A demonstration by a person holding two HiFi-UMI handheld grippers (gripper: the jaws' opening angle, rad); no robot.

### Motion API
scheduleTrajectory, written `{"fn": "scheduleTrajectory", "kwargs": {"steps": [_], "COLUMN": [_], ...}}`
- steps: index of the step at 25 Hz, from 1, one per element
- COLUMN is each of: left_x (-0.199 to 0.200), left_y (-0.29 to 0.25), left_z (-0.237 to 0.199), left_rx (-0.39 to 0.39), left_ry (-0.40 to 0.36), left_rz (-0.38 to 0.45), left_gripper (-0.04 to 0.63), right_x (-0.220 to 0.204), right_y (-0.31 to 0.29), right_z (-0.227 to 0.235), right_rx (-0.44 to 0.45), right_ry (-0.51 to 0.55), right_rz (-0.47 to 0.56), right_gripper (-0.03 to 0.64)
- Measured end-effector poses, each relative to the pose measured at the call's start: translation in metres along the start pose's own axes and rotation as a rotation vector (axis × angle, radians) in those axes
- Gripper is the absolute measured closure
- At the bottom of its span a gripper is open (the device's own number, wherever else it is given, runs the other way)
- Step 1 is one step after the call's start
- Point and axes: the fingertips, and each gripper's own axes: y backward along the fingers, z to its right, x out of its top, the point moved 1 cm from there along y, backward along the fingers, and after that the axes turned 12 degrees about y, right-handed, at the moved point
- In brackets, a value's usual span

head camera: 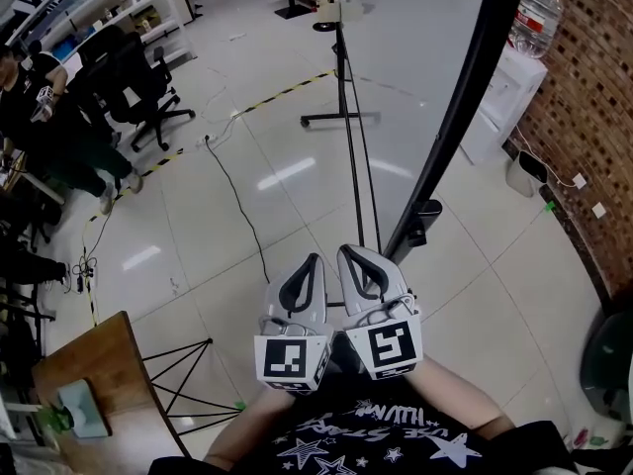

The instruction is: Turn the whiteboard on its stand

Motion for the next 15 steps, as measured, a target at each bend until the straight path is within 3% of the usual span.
{"fn": "scheduleTrajectory", "kwargs": {"steps": [15], "left_x": [-0.0022], "left_y": [-0.0053], "left_z": [-0.0077], "left_rx": [-0.013], "left_ry": [-0.004], "left_rz": [-0.001], "left_gripper": [0.589], "right_x": [-0.0030], "right_y": [-0.0065], "right_z": [-0.0006], "right_rx": [0.009], "right_ry": [0.000], "right_rz": [-0.009], "right_gripper": [0.607]}}
